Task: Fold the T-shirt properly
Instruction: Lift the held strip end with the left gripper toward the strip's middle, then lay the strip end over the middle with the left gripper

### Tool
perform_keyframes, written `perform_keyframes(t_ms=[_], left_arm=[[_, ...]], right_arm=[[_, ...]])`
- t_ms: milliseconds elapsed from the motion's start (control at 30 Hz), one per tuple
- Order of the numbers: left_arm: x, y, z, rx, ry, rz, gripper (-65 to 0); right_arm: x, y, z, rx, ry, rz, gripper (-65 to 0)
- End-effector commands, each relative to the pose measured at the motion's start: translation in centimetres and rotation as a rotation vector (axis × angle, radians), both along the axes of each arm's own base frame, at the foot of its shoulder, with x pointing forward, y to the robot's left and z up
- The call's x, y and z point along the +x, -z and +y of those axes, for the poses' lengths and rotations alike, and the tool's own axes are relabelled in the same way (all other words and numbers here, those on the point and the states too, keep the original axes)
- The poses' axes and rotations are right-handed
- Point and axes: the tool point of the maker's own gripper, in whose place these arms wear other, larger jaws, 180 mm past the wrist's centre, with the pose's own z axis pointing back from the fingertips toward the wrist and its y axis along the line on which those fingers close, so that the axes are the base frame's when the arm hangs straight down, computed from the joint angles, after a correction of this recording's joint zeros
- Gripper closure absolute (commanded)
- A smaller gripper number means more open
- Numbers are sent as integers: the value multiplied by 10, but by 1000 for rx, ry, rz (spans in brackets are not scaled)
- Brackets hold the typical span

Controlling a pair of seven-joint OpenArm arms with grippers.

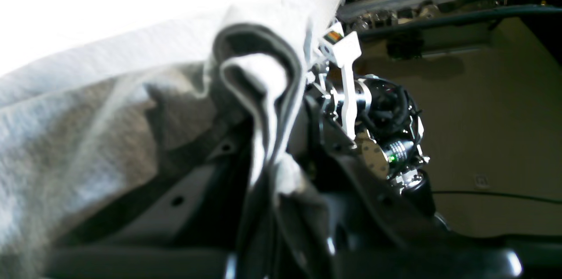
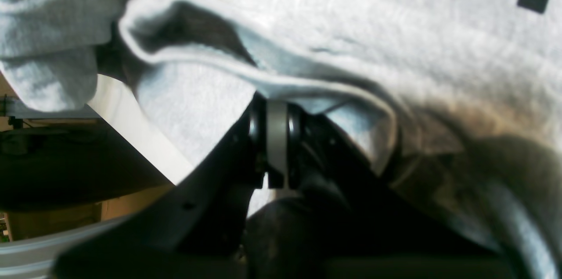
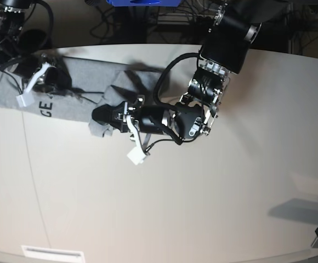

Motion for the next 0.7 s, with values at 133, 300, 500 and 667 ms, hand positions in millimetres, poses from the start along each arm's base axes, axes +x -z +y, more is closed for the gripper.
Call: perform_keyframes(t_ms=[133, 300, 500, 667], left_arm=[[8, -6, -2, -25, -8, -4, 0], [8, -5, -1, -24, -11, -2, 0], [9, -9, -8, -41, -14, -5, 0], [8, -12, -15, -53, -11, -6, 0]], right_arm=[[-3, 3, -7, -38, -15, 20, -1], [-3, 3, -5, -35, -14, 20, -1], [-4, 3, -5, -36, -15, 22, -1], [-5, 4, -5, -36, -17, 25, -1]])
